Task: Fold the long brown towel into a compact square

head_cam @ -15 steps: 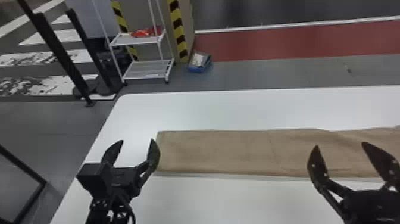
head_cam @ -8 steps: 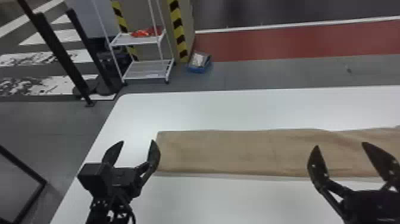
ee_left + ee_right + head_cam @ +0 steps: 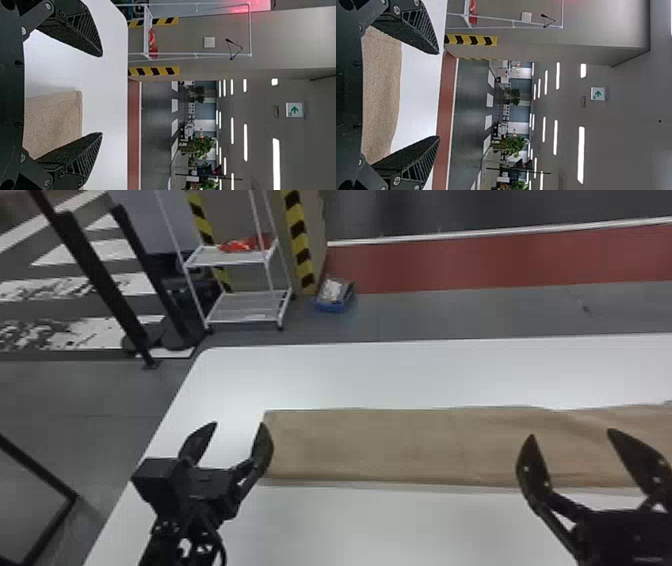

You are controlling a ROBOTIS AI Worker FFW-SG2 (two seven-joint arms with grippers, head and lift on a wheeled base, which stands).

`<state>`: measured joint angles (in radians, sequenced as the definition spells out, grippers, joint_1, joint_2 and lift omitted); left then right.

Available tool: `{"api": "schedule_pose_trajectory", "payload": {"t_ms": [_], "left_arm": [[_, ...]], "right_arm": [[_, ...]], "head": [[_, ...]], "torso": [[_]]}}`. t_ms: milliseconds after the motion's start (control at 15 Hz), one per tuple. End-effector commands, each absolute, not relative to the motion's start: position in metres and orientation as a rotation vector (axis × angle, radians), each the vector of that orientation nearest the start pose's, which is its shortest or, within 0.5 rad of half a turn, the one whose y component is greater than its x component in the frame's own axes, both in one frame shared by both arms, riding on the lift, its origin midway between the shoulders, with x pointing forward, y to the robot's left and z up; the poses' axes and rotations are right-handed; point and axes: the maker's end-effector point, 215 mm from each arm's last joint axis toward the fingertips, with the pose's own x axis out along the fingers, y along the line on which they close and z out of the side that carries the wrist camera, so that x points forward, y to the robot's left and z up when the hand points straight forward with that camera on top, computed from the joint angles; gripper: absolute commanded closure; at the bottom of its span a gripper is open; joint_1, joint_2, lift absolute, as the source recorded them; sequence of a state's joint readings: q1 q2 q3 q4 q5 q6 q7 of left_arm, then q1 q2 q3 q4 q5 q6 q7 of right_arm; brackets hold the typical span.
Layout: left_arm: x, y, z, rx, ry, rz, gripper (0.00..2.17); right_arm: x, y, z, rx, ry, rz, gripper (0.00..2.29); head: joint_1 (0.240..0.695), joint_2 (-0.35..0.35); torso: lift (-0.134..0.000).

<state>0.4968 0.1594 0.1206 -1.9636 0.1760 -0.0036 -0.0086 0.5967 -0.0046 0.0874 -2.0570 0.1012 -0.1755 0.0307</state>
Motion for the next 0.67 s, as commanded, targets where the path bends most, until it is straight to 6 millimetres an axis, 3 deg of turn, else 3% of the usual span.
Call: {"api": "schedule_pose_trajectory", "payload": {"t_ms": [0, 67, 400, 600], "left_arm": [[0.450, 0.309, -0.366, 0.015, 0.134, 0.012, 0.21], [0.453, 0.306, -0.364, 0.013, 0.146, -0.008, 0.21], [0.457, 0.313, -0.417, -0.133, 0.533, -0.094, 0.21], [0.461, 0.316, -0.422, -0.221, 0.647, -0.126, 0.21]], "right_arm": [[0.412, -0.170, -0.321, -0.051, -0.065, 0.116, 0.13], [0.412, -0.170, -0.322, -0.051, -0.064, 0.116, 0.13], [0.411, -0.172, -0.322, -0.053, -0.062, 0.112, 0.13], [0.410, -0.175, -0.321, -0.056, -0.063, 0.107, 0.13]], "head": [[0.695, 0.188], [0.695, 0.184], [0.695, 0.168], [0.695, 0.175]], "torso": [[-0.125], [-0.125], [-0.125], [-0.125]]}}
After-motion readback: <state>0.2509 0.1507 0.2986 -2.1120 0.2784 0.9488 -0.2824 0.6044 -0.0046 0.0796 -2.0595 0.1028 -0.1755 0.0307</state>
